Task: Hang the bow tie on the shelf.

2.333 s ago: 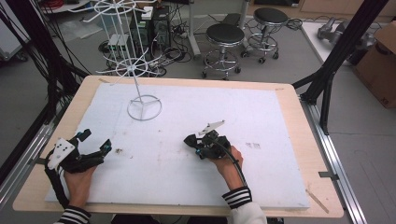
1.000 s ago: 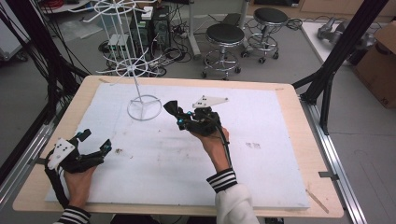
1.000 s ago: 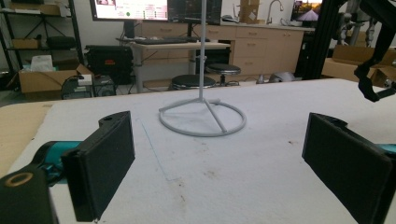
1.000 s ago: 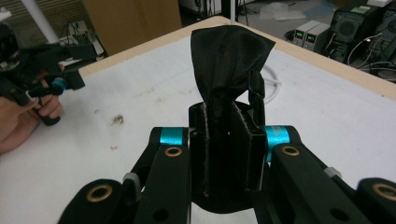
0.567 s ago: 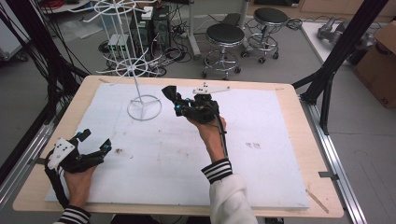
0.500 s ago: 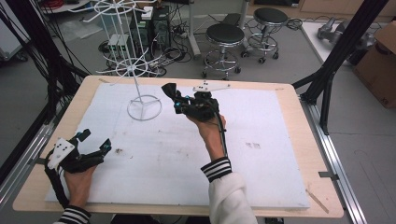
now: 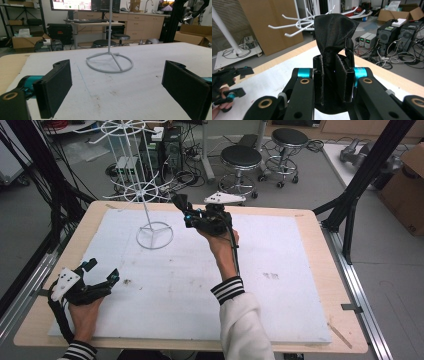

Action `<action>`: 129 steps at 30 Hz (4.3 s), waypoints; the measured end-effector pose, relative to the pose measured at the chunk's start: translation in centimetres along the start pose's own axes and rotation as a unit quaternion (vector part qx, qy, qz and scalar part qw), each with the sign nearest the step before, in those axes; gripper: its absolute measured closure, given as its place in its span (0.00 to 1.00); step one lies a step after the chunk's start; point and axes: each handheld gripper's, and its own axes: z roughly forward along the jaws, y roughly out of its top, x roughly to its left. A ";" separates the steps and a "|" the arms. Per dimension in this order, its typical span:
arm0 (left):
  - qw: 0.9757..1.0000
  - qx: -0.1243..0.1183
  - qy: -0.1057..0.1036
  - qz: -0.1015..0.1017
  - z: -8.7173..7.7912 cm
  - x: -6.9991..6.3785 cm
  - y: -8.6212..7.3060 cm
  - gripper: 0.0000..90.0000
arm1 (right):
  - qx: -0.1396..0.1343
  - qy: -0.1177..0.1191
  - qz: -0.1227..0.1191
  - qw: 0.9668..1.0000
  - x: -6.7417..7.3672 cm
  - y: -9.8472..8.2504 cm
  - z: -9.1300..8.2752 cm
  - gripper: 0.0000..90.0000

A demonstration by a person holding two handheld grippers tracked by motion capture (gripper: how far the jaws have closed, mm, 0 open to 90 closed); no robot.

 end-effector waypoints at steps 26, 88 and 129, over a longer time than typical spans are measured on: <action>1.000 -0.002 -0.001 -0.005 0.0 0.0 0.0 0.11 | -0.026 -0.010 -0.016 0.999 0.3 3.6 3.5 0.86; 1.000 -0.003 -0.001 -0.004 0.0 0.0 0.0 0.11 | -0.037 -0.004 -0.034 0.999 1.0 4.5 5.1 0.86; 1.000 -0.007 -0.002 0.003 0.0 -0.1 0.0 0.11 | 0.131 0.058 -0.013 0.990 -0.6 -1.0 8.1 0.71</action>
